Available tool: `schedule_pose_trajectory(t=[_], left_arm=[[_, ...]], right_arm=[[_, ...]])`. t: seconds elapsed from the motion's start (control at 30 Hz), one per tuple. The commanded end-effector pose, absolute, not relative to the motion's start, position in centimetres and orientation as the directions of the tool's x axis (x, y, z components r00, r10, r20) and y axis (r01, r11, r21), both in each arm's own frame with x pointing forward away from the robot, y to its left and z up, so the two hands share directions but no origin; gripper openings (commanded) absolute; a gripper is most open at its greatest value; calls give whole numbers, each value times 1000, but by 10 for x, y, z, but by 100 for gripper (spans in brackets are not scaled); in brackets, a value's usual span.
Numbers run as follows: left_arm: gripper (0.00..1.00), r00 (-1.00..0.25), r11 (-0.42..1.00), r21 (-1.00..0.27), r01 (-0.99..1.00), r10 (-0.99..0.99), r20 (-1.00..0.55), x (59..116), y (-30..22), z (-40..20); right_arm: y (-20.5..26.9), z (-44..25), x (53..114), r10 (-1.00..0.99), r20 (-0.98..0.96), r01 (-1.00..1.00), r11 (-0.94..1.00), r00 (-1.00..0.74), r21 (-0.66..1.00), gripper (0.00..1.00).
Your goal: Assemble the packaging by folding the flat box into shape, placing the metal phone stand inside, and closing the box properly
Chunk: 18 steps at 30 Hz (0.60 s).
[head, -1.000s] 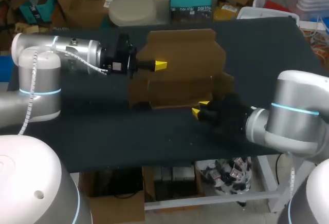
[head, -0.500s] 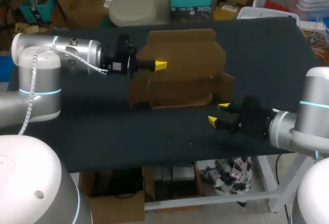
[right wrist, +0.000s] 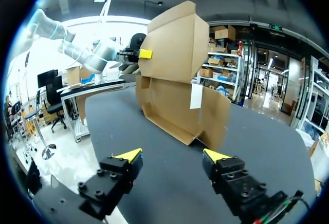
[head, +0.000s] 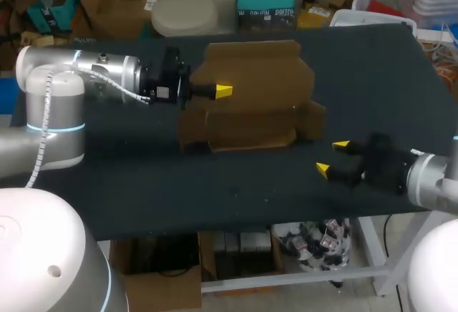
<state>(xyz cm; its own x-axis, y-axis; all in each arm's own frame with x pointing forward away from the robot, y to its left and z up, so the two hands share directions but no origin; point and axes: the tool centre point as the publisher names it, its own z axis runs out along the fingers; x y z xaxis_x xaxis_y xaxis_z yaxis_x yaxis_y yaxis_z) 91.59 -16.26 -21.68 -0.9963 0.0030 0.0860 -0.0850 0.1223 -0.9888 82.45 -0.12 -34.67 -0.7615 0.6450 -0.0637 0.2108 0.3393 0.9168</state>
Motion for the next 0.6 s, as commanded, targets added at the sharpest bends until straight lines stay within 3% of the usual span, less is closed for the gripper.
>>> schedule_pose_trajectory(t=[0.03, 0.07, 0.6], left_arm=[[0, -996, 122, -989, -86, 6, 87, 916, -163, -219], [0, -996, 122, -989, -86, 6, 87, 916, -163, -219], [0, -996, 122, -989, -86, 6, 87, 916, -163, -219]], right_arm=[[-21, -342, 815, 644, -66, 204, 337, -762, 919, 96], [-26, -342, 815, 644, -70, 205, 341, -762, 917, 100], [-54, -346, 847, 594, -120, 149, 384, -796, 911, 100]])
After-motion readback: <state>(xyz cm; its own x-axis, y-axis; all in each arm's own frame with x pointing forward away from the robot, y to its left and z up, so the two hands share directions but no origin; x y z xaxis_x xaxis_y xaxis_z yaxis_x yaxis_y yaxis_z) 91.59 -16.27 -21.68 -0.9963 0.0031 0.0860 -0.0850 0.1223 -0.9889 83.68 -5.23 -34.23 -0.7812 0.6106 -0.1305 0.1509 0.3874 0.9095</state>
